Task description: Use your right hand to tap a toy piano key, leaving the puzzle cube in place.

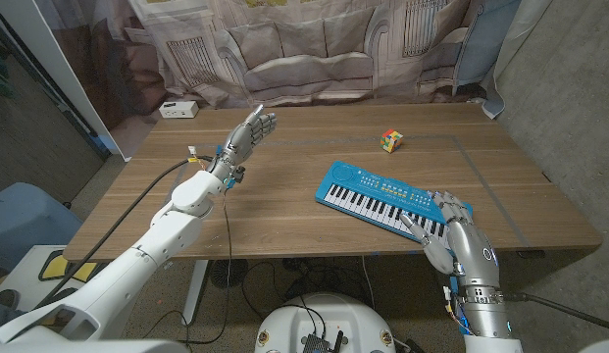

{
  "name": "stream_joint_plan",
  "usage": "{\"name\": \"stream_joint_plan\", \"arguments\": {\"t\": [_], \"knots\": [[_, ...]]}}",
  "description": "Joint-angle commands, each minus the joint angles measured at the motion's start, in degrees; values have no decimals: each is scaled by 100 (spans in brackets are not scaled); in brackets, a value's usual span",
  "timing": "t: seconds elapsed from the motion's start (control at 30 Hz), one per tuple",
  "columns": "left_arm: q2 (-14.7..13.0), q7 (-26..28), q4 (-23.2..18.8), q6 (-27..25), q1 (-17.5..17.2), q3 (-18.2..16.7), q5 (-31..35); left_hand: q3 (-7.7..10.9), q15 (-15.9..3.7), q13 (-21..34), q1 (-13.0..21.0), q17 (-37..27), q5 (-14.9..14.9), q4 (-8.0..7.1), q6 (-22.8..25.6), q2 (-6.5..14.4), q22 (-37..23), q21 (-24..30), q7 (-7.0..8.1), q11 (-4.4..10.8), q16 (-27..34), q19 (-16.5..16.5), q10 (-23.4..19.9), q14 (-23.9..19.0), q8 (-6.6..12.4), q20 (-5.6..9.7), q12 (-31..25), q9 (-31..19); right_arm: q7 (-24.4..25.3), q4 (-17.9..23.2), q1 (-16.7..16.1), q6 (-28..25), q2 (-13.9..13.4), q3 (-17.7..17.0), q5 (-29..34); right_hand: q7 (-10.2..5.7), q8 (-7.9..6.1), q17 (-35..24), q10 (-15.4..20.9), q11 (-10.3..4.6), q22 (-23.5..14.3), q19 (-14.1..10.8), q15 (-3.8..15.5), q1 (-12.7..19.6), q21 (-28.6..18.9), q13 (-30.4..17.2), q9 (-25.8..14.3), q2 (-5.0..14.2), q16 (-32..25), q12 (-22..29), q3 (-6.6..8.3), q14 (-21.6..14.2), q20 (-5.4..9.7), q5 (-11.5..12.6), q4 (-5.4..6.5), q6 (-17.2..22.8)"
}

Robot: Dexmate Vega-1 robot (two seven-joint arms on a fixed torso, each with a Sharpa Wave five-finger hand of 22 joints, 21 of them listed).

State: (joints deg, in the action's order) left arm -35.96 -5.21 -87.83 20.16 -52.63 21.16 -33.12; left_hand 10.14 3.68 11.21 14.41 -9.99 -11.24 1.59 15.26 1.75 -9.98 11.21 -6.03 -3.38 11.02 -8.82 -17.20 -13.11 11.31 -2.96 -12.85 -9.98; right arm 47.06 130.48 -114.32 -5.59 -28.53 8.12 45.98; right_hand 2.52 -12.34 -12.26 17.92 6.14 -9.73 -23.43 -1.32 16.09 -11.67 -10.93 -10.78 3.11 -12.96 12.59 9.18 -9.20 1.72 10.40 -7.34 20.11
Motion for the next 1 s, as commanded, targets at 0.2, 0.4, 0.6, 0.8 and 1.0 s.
{"name": "stream_joint_plan", "arguments": {"t": [0.2,0.4,0.6,0.8,1.0], "knots": [[-55,118,-151,43,-104,-73,54,4,-14,10,-9,-26,15,46,64,24,-18,7,6,-29,-16,-16,-49,-64,-23,-33,27,-36,161,241,-61,-929,-292,296,273,-150,-77,-21,-23,-102,-17,2,-18,-26,39,-12,-20,11,14,-50,-23,-20,-96,17,34,233],[-71,112,-196,21,-103,-65,68,2,-29,10,-10,-26,15,50,67,27,-18,6,8,-18,-13,-14,-51,-73,-25,-44,30,-36,187,298,-60,-1214,-372,410,367,-312,-99,-28,-146,-293,-25,249,-66,-97,104,-20,-25,23,81,-105,-51,146,-279,17,69,439],[-44,58,-173,2,-66,-16,64,0,-30,10,-12,-26,15,53,75,29,-18,5,13,-9,-15,-14,-62,-74,-24,-42,28,-36,218,381,-124,-1422,-457,467,387,-393,-124,-33,-203,-353,-30,364,-171,-135,118,-25,-26,31,103,-124,-66,222,-436,16,85,600],[-26,43,-168,-19,-40,9,62,-1,-42,10,-13,-26,16,56,93,30,-18,4,11,-8,-14,-13,-68,-79,-20,-44,28,-36,96,523,-162,-1690,-528,499,405,-480,-114,-30,-356,-253,-34,519,-269,-154,127,-32,-26,40,138,-162,-73,352,-513,15,88,705],[-41,107,-217,-56,-23,9,122,-2,-29,10,-14,-26,16,60,92,32,-18,5,8,-6,-14,-16,-75,-85,-24,-40,28,-36,-93,648,-142,-1956,-612,529,450,-622,-127,-22,-611,-255,-37,890,-390,-182,169,-40,-27,56,222,-203,-79,699,-593,10,91,942]]}}
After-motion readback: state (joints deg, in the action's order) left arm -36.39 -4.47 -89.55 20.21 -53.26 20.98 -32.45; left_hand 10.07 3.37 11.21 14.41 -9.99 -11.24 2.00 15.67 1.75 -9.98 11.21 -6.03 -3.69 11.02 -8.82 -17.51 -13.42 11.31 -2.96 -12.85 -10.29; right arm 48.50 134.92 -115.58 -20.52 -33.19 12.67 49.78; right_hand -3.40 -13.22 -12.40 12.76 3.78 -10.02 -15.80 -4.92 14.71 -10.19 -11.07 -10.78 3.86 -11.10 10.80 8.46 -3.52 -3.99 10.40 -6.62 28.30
